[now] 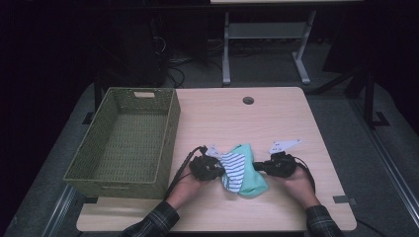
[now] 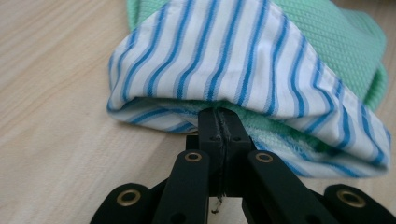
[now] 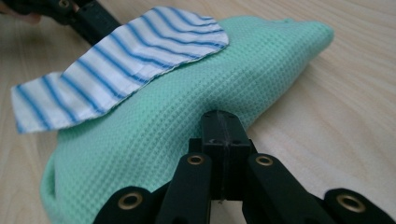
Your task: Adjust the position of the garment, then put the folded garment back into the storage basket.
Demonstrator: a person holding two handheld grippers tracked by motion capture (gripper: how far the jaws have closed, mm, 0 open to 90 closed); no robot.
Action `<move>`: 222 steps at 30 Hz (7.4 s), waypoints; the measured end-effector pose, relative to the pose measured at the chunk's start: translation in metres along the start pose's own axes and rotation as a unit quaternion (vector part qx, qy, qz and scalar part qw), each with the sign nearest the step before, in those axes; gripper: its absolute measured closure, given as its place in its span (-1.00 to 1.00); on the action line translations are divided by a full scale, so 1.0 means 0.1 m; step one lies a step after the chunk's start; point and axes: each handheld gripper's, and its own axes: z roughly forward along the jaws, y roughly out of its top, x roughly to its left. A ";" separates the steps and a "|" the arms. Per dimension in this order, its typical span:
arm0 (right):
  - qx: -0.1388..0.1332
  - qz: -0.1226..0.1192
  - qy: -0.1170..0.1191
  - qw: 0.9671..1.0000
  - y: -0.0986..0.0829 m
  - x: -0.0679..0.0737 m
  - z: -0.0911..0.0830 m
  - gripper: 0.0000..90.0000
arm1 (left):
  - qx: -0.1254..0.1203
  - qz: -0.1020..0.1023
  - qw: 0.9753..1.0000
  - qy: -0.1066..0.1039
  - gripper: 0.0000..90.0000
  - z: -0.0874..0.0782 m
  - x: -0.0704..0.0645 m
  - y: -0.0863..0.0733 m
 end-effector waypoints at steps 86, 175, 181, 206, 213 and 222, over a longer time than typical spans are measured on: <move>0.006 0.049 -0.174 0.983 -0.72 0.07 -0.65 -0.75 | 0.086 0.148 0.984 -0.047 -0.62 0.23 -0.11 0.42; 0.005 0.050 -0.176 0.983 -0.72 0.07 -0.66 -0.73 | 0.022 0.072 0.995 -0.062 0.52 -0.58 -0.07 0.83; 0.005 0.051 -0.176 0.983 -0.72 0.07 -0.66 -0.73 | 0.017 0.075 0.995 -0.057 0.52 -0.72 -0.02 0.90; 0.005 0.050 -0.177 0.983 -0.72 0.07 -0.66 -0.73 | 0.001 0.051 0.999 -0.005 0.52 -1.34 0.29 0.88; 0.005 0.049 -0.177 0.983 -0.72 0.07 -0.66 -0.73 | -0.003 0.033 0.999 0.017 0.52 -1.52 0.41 0.81; 0.005 0.050 -0.177 0.983 -0.72 0.07 -0.65 -0.73 | -0.011 0.010 0.999 0.052 0.52 -1.76 0.57 0.68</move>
